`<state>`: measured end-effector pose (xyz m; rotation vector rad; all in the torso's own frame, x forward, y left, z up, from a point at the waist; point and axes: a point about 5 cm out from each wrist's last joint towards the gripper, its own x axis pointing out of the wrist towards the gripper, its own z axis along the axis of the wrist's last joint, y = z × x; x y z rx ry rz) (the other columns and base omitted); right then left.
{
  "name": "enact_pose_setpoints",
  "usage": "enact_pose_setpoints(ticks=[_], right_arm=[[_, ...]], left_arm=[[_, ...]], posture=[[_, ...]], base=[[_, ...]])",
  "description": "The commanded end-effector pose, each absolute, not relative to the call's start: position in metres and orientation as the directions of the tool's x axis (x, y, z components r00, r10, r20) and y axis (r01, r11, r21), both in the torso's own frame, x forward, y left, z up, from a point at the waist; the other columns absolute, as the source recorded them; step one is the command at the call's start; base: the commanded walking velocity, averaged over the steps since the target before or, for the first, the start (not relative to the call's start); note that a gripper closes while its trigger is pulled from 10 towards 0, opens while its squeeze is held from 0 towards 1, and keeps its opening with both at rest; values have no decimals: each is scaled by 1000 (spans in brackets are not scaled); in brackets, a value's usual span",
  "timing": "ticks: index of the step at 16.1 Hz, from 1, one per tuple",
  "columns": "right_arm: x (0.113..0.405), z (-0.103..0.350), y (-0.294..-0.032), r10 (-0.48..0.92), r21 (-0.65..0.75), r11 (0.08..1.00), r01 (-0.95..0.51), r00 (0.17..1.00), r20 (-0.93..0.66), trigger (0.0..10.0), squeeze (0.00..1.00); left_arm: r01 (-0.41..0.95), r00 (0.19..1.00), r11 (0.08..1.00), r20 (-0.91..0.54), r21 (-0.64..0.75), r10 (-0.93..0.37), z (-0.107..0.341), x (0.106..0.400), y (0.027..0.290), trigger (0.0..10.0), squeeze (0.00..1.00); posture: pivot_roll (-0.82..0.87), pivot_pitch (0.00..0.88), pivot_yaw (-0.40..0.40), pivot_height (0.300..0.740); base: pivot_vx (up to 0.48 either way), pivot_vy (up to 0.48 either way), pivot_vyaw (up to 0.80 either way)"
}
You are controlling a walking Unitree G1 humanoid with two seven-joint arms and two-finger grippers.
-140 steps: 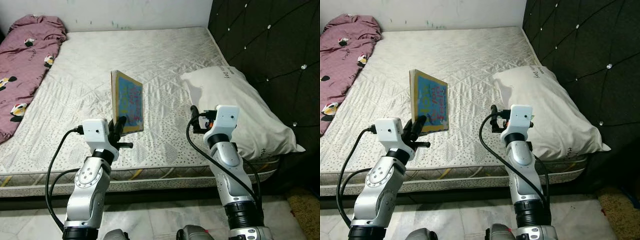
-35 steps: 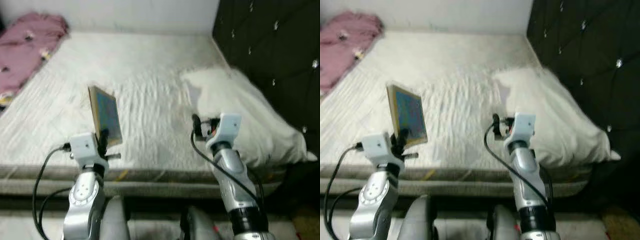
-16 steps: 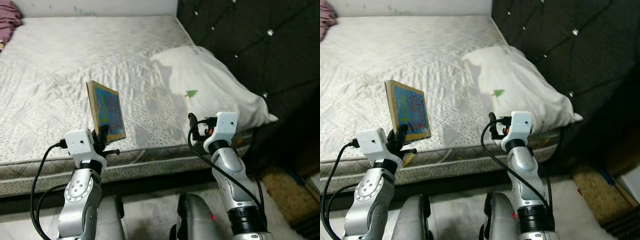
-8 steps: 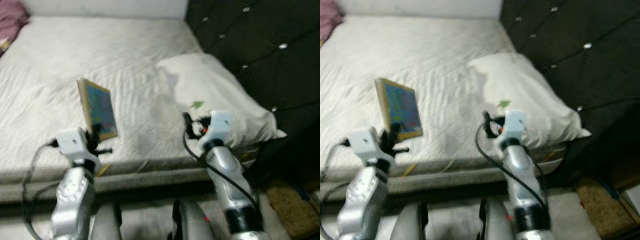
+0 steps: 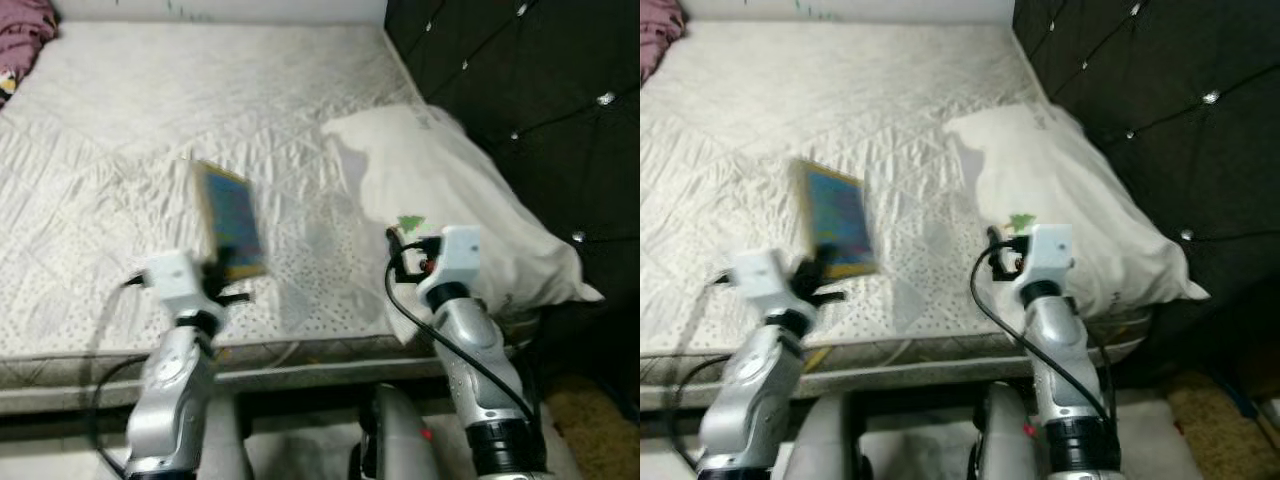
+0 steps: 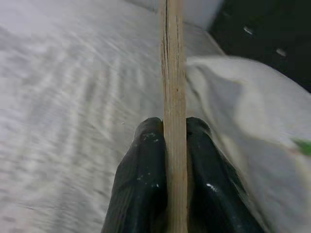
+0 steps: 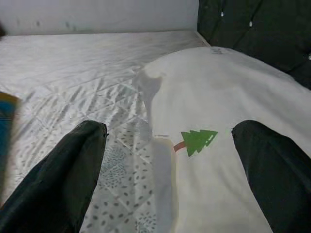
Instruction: Clean up the room
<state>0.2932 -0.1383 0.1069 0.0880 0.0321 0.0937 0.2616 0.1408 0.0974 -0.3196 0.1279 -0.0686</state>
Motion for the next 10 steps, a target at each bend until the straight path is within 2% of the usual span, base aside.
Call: enact_pose_setpoints(ticks=[1, 4, 7, 10], right_arm=[[291, 110, -137, 97, 93, 991, -94, 995, -26, 10000, 0], [283, 113, -145, 96, 58, 994, -94, 995, -30, 10000, 0], [274, 116, -155, 88, 27, 996, -87, 995, -36, 10000, 0], [259, 126, -167, 101, -15, 995, -101, 994, -35, 10000, 0]], left_arm=[[60, 983, 940, -142, -336, -114, 95, 267, 138, 10000, 0], [95, 965, 893, -179, -440, -191, 91, 291, 124, 10000, 0], [98, 953, 866, -205, -490, -224, 85, 307, 121, 10000, 0], [91, 931, 799, -233, -595, -280, 77, 324, 118, 10000, 0]], posture=[[-71, 63, -52, 601], [-125, 79, -58, 596], [-183, 93, -60, 596], [-250, 120, -62, 596]], base=[[0, 0, 0], [0, 0, 0], [0, 0, 0], [0, 0, 0]])
